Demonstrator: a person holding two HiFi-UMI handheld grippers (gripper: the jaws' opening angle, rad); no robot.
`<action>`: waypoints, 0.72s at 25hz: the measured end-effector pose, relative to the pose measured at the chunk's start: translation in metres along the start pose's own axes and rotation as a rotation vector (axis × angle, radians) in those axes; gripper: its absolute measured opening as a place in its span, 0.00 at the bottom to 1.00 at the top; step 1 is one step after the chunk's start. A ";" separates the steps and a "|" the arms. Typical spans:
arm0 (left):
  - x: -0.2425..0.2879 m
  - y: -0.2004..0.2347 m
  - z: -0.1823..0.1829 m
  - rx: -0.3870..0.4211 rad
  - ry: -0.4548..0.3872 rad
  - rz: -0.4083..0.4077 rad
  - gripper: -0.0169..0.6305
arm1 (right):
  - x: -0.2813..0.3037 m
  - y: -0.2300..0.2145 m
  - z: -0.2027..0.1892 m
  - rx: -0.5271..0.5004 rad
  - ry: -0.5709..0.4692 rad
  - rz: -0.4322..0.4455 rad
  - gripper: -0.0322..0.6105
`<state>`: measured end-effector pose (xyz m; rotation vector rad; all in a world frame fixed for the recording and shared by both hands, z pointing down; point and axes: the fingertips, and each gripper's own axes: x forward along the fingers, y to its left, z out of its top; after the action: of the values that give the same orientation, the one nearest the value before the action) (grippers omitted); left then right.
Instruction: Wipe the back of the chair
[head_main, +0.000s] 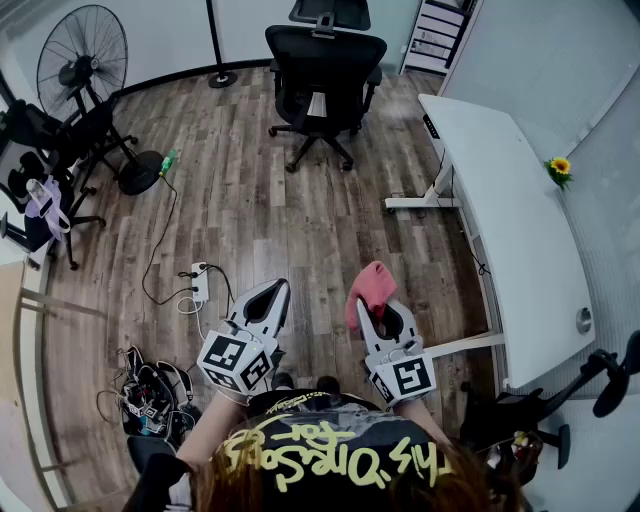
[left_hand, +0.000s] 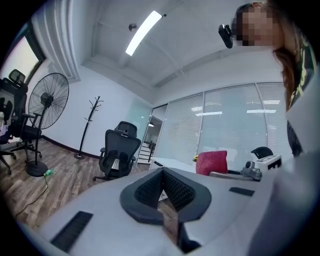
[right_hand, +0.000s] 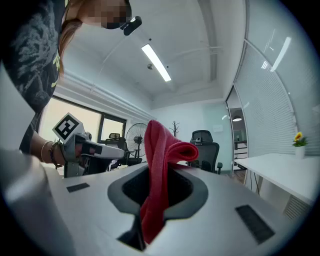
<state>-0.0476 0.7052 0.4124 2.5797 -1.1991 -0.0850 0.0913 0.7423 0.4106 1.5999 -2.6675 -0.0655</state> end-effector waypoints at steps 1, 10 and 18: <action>0.000 0.002 0.001 0.000 -0.001 0.000 0.01 | 0.001 -0.001 0.000 0.002 -0.001 -0.004 0.15; 0.001 0.010 0.004 0.000 -0.001 -0.001 0.01 | 0.005 -0.002 0.001 -0.002 -0.003 -0.020 0.15; -0.009 0.020 0.005 0.002 0.006 -0.008 0.02 | 0.011 0.014 0.002 -0.079 0.009 -0.024 0.15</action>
<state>-0.0687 0.6988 0.4128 2.5851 -1.1869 -0.0771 0.0735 0.7390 0.4097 1.6045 -2.6048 -0.1613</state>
